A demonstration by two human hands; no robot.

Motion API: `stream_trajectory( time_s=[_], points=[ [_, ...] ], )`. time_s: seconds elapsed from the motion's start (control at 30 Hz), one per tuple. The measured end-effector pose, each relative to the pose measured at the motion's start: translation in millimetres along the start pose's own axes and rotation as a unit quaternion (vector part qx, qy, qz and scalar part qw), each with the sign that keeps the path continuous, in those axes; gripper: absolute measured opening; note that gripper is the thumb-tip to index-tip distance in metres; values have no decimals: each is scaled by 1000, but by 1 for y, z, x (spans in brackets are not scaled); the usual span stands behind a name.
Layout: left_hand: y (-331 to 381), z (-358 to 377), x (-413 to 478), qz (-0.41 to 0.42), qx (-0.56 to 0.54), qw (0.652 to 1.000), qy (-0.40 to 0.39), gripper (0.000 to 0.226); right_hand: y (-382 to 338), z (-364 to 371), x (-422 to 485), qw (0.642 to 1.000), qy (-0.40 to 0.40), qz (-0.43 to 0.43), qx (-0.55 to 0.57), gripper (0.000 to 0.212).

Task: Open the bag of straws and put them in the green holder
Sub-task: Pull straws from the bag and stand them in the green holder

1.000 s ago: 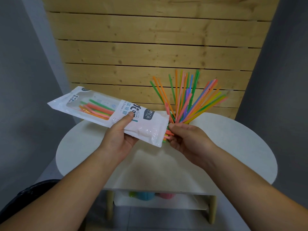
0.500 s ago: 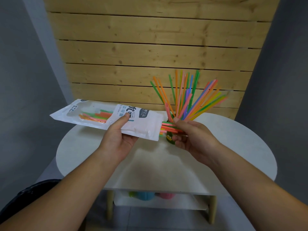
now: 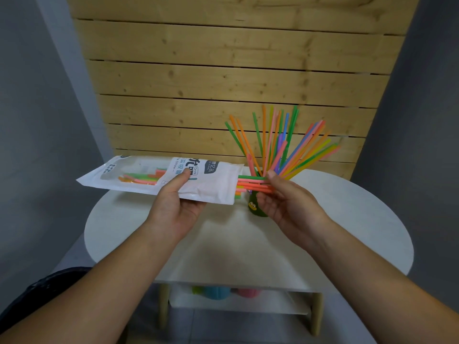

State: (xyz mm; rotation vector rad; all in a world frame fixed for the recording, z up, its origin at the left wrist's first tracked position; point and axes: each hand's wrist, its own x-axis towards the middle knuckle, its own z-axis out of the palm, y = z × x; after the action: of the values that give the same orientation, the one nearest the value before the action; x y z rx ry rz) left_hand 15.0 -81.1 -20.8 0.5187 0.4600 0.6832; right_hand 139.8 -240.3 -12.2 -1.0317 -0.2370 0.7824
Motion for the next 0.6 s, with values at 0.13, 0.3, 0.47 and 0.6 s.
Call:
stream_trajectory(
  time_s=[0.13,0.3,0.47,0.6],
  points=[
    [2,0,0,2,-14,1000,1,28,19,4,-2,999,-14,24,-38,50],
    [0,0,-1,0,-13,1000,2,28,34,20,1,990,9,-25,-139,30],
    [-4,1,-2,-6,-9,1000,-2,27,34,31,8,985,47,-116,-116,31],
    [-3,0,1,-5,-11,1000,-3,29,27,31,9,989,57,-127,-45,30]
  ],
)
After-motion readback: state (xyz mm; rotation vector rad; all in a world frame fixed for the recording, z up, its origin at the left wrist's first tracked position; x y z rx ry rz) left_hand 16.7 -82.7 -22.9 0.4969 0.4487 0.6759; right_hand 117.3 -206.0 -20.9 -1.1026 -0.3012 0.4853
